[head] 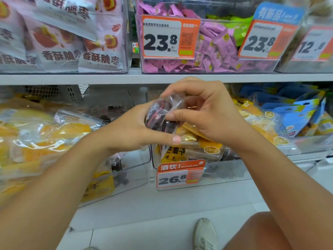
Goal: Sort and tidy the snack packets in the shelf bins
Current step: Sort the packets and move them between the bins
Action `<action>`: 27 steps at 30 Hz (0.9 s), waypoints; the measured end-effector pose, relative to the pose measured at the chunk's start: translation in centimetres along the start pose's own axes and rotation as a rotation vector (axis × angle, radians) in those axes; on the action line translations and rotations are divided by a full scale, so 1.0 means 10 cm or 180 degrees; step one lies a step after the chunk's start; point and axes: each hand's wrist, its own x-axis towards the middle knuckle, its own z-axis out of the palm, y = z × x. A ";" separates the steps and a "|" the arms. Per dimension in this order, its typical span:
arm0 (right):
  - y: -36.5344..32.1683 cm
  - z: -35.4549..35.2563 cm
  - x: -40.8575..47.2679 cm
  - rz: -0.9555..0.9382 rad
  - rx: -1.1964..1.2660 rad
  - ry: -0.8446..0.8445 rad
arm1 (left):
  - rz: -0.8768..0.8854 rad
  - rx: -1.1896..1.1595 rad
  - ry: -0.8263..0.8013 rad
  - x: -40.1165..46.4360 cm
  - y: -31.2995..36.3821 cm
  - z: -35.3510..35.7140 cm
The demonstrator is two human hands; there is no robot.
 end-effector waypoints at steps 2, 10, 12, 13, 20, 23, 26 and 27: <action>-0.02 0.10 0.08 0.0132 0.0237 0.0006 | -0.0050 -0.0068 0.0566 0.03 -0.02 0.04; -0.15 0.27 -0.04 0.1230 0.1041 -0.0214 | 0.0232 0.1425 0.2459 -0.16 0.12 0.25; -0.22 0.30 -0.05 0.1318 0.1058 -0.0049 | 0.0299 0.2471 0.2503 -0.21 0.15 0.24; -0.24 0.32 -0.05 0.1376 0.1100 0.0019 | 0.0240 0.2837 0.2474 -0.21 0.13 0.22; -0.21 0.45 0.06 0.1314 0.0969 -0.0002 | 0.0092 0.3582 0.1946 -0.37 -0.01 0.06; -0.15 0.46 0.08 0.1234 0.0892 0.0051 | 0.0121 0.2427 0.1820 -0.54 0.02 -0.18; -0.13 0.49 0.10 0.1196 0.0989 0.0148 | 0.0058 0.1502 0.1682 -0.70 0.02 -0.36; -0.12 0.52 0.11 0.1167 0.1004 0.0150 | 0.0051 0.1350 0.1590 -0.71 0.01 -0.37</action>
